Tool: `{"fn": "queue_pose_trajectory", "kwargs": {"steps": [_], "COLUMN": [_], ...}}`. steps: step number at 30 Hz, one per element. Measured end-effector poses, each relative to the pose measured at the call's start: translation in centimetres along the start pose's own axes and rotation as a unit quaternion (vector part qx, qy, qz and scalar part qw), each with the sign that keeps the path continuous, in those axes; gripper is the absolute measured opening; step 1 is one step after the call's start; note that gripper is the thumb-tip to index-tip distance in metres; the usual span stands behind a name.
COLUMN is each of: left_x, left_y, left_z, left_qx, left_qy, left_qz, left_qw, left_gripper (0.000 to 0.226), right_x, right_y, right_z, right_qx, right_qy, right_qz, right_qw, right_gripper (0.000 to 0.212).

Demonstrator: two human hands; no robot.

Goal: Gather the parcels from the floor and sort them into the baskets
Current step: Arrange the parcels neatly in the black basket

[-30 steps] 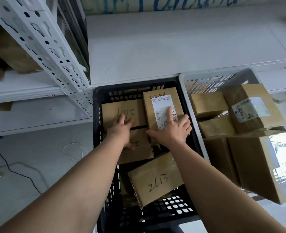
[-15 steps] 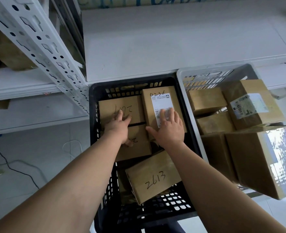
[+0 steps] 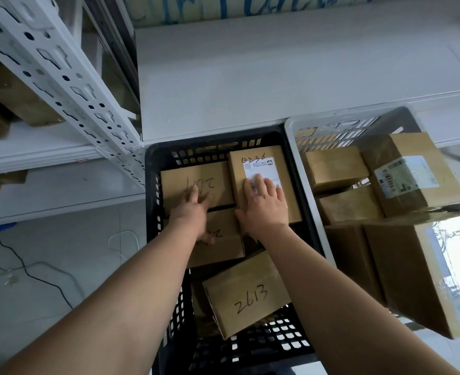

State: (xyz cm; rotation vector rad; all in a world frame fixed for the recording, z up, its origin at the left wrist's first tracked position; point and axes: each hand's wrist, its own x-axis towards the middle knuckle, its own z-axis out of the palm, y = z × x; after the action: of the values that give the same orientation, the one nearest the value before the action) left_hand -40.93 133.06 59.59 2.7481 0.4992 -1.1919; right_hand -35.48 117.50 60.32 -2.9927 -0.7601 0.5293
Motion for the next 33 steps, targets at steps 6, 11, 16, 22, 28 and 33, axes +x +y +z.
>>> {"fn": "queue_pose_trajectory", "kwargs": {"steps": [6, 11, 16, 22, 28, 33], "left_x": [0.7, 1.8, 1.8, 2.0, 2.0, 1.9], "left_y": [0.0, -1.5, -2.2, -2.3, -2.1, -1.7], "left_z": [-1.2, -0.5, -0.1, -0.1, -0.2, -0.5], "left_qx": [0.139, 0.085, 0.037, 0.051, 0.044, 0.059], "left_qy": [0.049, 0.036, 0.026, 0.03, 0.024, 0.021], "left_qz": [-0.002, 0.038, 0.04, 0.039, 0.033, 0.029], "left_qw": [0.989, 0.995, 0.998, 0.998, 0.998, 0.998], "left_gripper": [0.147, 0.15, 0.149, 0.148, 0.15, 0.151], "right_x": [-0.1, 0.5, 0.1, 2.9, 1.8, 0.7], "right_y": [0.6, 0.4, -0.2, -0.3, 0.6, 2.8], "right_z": [-0.2, -0.3, 0.2, 0.7, 1.4, 1.5], "right_qx": [0.015, -0.016, -0.006, 0.02, 0.103, 0.114], "right_qy": [0.018, 0.014, 0.027, -0.061, -0.095, -0.115], "right_qz": [-0.002, 0.008, 0.025, 0.033, 0.019, 0.032], "right_qw": [1.0, 1.0, 0.999, 0.997, 0.99, 0.986], "right_gripper": [0.078, 0.084, 0.082, 0.071, 0.07, 0.069]}}
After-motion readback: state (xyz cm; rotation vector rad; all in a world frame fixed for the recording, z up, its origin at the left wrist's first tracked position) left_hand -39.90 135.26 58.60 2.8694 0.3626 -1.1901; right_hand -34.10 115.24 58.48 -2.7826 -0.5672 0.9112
